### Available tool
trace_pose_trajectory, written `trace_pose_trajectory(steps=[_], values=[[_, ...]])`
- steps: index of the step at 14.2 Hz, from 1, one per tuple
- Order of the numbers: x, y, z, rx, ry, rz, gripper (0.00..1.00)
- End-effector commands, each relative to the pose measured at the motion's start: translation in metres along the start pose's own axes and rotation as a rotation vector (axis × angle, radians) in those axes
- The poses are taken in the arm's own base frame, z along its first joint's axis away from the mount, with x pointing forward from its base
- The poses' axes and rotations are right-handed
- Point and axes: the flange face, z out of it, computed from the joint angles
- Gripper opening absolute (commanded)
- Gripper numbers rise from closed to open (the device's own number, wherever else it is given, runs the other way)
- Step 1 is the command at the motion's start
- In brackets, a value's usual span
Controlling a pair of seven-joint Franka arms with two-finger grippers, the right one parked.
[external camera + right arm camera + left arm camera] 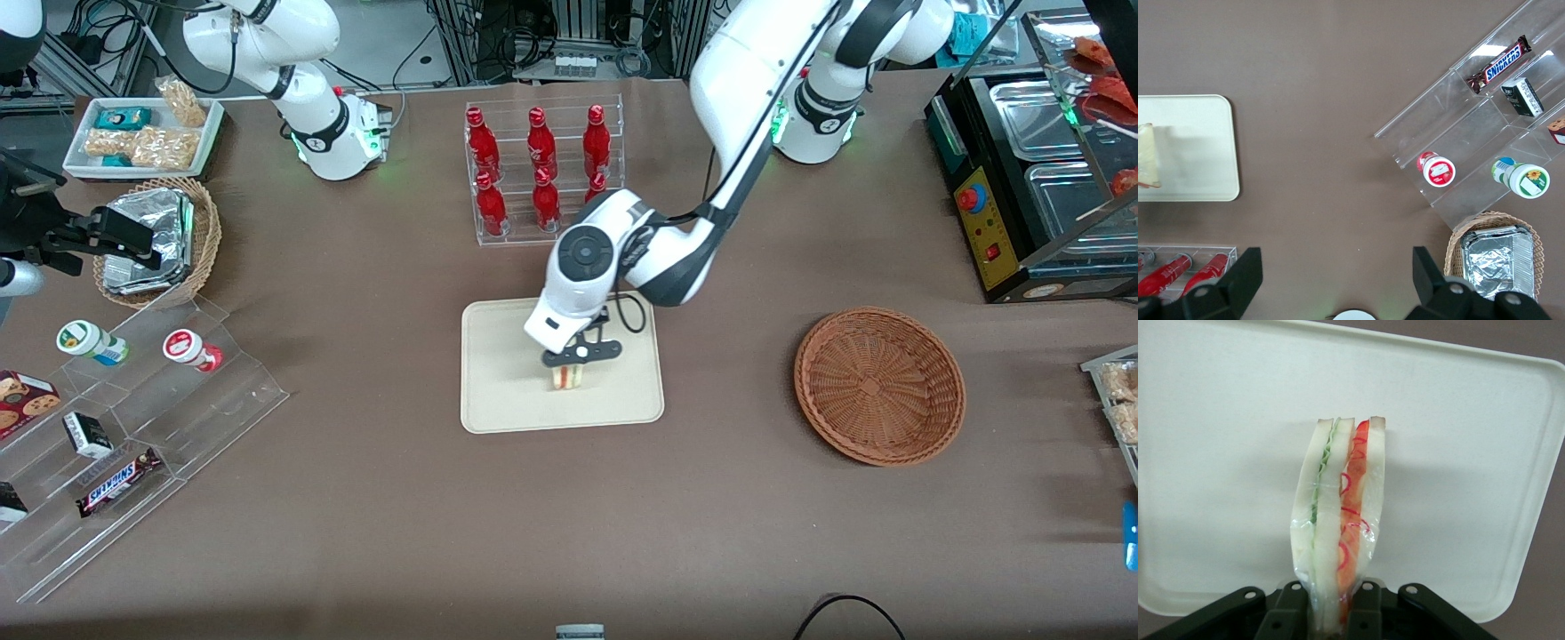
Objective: Place sandwich from basket to tray
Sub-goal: 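Carry the sandwich with the left gripper over the cream tray, then lower the sandwich onto the tray and open the left gripper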
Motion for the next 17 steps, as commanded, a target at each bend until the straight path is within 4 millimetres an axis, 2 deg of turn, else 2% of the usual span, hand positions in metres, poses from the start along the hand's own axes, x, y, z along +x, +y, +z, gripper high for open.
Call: trace_pose_trajectory(steps=[1, 5, 6, 7, 8, 10, 14, 16, 17], values=[[0.0, 0.018, 0.015, 0.053, 0.087, -0.03, 0.0], [-0.004, 0.019, 0.028, 0.073, 0.091, -0.027, 0.01], [-0.007, 0.02, 0.032, 0.075, 0.088, -0.023, 0.08], [-0.01, 0.022, 0.034, 0.076, 0.086, -0.026, 0.4], [-0.013, 0.023, 0.032, 0.075, 0.088, -0.025, 0.99], [-0.014, 0.026, 0.017, 0.066, 0.097, -0.018, 1.0], [-0.015, 0.015, -0.055, 0.097, 0.1, 0.0, 1.0], [0.003, -0.019, -0.092, 0.197, 0.053, 0.0, 1.0], [0.007, -0.033, -0.102, 0.25, 0.025, -0.02, 1.0]])
